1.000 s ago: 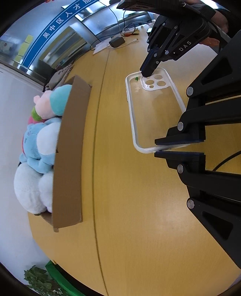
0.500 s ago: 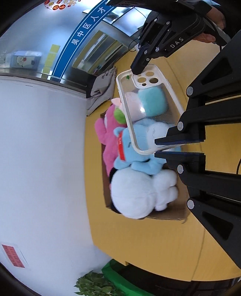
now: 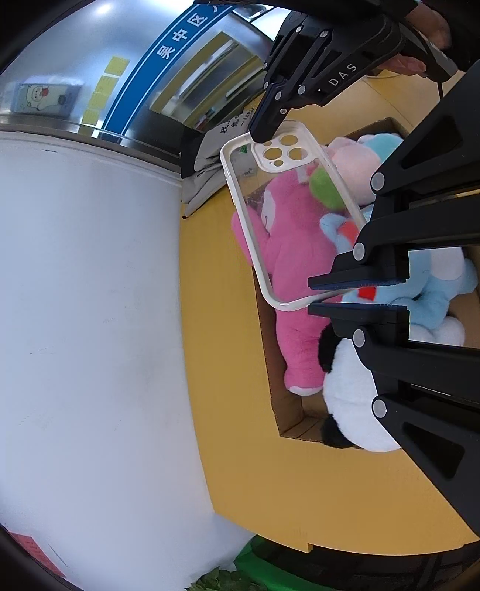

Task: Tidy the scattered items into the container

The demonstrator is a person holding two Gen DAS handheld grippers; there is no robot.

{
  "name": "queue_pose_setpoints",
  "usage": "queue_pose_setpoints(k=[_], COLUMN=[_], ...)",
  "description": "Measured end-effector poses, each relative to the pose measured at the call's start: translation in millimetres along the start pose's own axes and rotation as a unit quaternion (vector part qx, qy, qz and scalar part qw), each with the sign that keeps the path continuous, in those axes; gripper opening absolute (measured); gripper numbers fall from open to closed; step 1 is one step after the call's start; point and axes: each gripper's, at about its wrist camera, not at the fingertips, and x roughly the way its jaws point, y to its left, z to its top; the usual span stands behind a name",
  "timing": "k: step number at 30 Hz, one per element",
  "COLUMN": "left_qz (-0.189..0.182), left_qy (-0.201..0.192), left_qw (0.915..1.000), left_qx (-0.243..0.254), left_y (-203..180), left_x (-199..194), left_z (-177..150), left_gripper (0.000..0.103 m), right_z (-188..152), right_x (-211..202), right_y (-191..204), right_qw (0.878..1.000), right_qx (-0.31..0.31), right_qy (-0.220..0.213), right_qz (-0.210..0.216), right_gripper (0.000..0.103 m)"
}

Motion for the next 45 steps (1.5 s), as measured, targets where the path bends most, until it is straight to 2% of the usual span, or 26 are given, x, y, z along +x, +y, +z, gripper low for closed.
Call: queue_pose_setpoints(k=[5, 11, 12, 16, 17, 18, 19, 20, 21, 22, 23, 24, 25, 27, 31, 34, 36, 39, 45], left_qz=[0.009, 0.020, 0.021, 0.028, 0.030, 0.030, 0.031, 0.031, 0.031, 0.032, 0.038, 0.043, 0.047, 0.048, 0.061, 0.079, 0.093, 0.095, 0.069], left_qy=[0.034, 0.073, 0.080, 0.106, 0.110, 0.106, 0.100, 0.087, 0.073, 0.056, 0.024, -0.008, -0.039, -0.089, -0.109, -0.121, -0.129, -0.123, -0.096], left_qw=[0.9994, 0.9971, 0.9966, 0.9939, 0.9934, 0.9938, 0.9944, 0.9956, 0.9966, 0.9977, 0.9988, 0.9989, 0.9980, 0.9947, 0.9920, 0.9894, 0.9872, 0.9873, 0.9926], left_qx=[-0.002, -0.006, -0.006, -0.009, -0.010, -0.013, -0.015, -0.017, -0.019, -0.020, -0.019, -0.017, -0.016, -0.018, -0.017, 0.000, -0.009, -0.031, -0.025], left_y=[8, 16, 18, 23, 24, 24, 25, 24, 23, 21, 18, 15, 12, 4, -16, -33, -38, -44, -69], left_x=[47, 101, 110, 145, 151, 146, 140, 128, 116, 101, 78, 55, 32, -13, -71, -103, -119, -134, -143], left_z=[-1, -10, -11, -17, -18, -18, -18, -17, -17, -17, -19, -21, -25, -39, -77, -121, -158, -204, -253], left_gripper=[0.006, 0.006, 0.006, 0.006, 0.006, 0.006, 0.007, 0.010, 0.022, 0.043, 0.058, 0.085, 0.101, 0.103, 0.103, 0.103, 0.103, 0.103, 0.103], right_z=[-2, -44, -50, -55, -53, -52, -50, -47, -44, -42, -40, -39, -38, -37, -60, -90, -111, -141, -177], right_x=[64, 154, 161, 157, 153, 149, 143, 135, 125, 113, 101, 85, 69, 37, -33, -76, -100, -130, -154], right_y=[-6, -9, -9, -9, -9, -9, -9, -9, -10, -11, -11, -10, -9, -6, 9, 22, 27, 32, 38], right_qw=[0.999, 0.988, 0.987, 0.988, 0.989, 0.990, 0.991, 0.992, 0.993, 0.994, 0.995, 0.996, 0.997, 0.999, 1.000, 0.999, 1.000, 1.000, 1.000], right_qx=[0.018, 0.050, 0.052, 0.059, 0.057, 0.056, 0.056, 0.056, 0.058, 0.058, 0.054, 0.046, 0.037, 0.017, -0.008, -0.010, -0.009, 0.006, 0.018], right_qy=[0.050, 0.146, 0.153, 0.138, 0.132, 0.126, 0.119, 0.111, 0.102, 0.094, 0.086, 0.075, 0.065, 0.045, 0.006, -0.001, -0.011, -0.017, 0.008], right_qz=[0.003, 0.014, 0.014, 0.019, 0.023, 0.023, 0.020, 0.014, 0.009, 0.008, 0.008, 0.008, 0.008, 0.009, 0.019, 0.041, 0.028, 0.012, 0.014], right_gripper=[0.004, 0.004, 0.005, 0.007, 0.012, 0.028, 0.037, 0.055, 0.062, 0.062, 0.063, 0.070, 0.076, 0.080, 0.080, 0.080, 0.080, 0.080, 0.080])
